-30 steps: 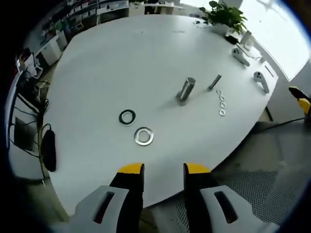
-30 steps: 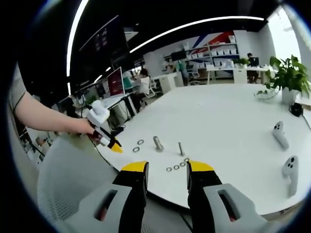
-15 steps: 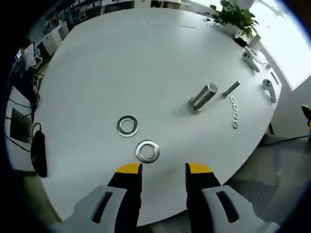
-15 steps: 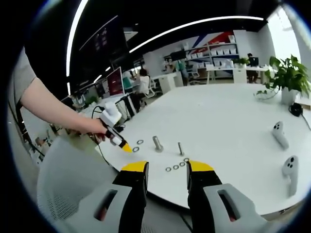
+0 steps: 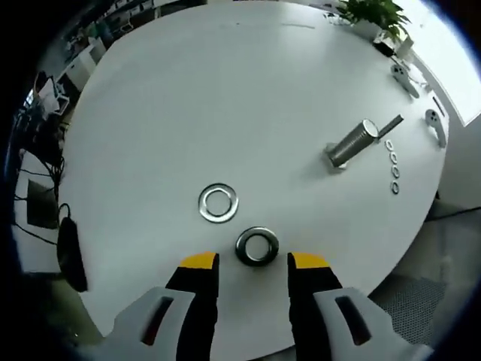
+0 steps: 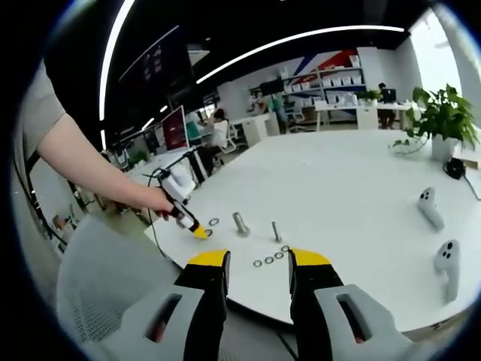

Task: Place the washer onto the threaded stud by aligning its center hole with the stud, sliding it down to the base, and recovering from edge contact or off-axis alignment until the washer reaches the visible bottom stop.

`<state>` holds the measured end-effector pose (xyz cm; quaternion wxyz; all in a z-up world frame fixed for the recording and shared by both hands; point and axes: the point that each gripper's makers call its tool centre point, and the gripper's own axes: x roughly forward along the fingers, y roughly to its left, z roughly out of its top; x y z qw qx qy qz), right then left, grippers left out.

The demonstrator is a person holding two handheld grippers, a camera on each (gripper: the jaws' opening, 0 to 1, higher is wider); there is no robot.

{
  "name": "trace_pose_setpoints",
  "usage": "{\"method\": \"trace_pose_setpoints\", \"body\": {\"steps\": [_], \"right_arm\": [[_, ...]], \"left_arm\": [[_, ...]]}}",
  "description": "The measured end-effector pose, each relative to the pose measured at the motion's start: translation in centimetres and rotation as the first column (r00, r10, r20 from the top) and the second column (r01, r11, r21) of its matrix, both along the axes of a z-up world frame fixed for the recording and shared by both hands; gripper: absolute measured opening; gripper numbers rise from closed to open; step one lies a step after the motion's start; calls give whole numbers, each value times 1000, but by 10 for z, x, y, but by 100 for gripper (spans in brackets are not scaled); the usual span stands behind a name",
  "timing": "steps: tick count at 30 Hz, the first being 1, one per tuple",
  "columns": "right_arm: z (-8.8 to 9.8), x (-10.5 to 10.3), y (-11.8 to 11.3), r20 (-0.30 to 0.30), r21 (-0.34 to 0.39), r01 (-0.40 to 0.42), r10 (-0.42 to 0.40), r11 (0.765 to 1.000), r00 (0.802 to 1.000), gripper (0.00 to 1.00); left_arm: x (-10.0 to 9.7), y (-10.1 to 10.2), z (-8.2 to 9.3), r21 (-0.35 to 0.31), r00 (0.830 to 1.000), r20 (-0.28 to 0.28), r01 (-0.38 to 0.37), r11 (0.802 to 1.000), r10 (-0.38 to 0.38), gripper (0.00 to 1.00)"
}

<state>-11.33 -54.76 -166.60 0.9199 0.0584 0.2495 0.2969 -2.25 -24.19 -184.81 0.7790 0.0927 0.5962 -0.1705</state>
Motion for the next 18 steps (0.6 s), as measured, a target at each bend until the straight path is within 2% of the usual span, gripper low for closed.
{"method": "trace_pose_setpoints", "body": {"steps": [4, 7, 8, 10, 11, 18], "right_arm": [[-1, 0, 0, -2, -1, -1, 1, 1000, 1000, 33], [0, 0, 0, -1, -1, 3, -3, 1000, 1000, 33], [0, 0, -1, -1, 2, 4, -4, 1000, 1000, 33], [0, 1, -1, 1, 5, 7, -7, 1000, 1000, 33], [1, 1, -1, 2, 5, 7, -7, 1000, 1000, 33], [0, 1, -2, 2, 4, 13, -13, 1000, 1000, 33]], "left_arm": [[9, 3, -2, 25, 1000, 24, 7, 1000, -7, 34], [12, -1, -2, 18, 1000, 22, 15, 1000, -16, 34], [11, -2, -3, 28, 999, 16, 31, 999, -31, 35], [7, -2, -3, 95, 989, -3, 147, 985, -147, 35], [6, -9, -2, 68, 992, -8, 128, 989, -128, 32], [6, -7, -3, 82, 994, -29, 108, 991, -106, 30]]}}
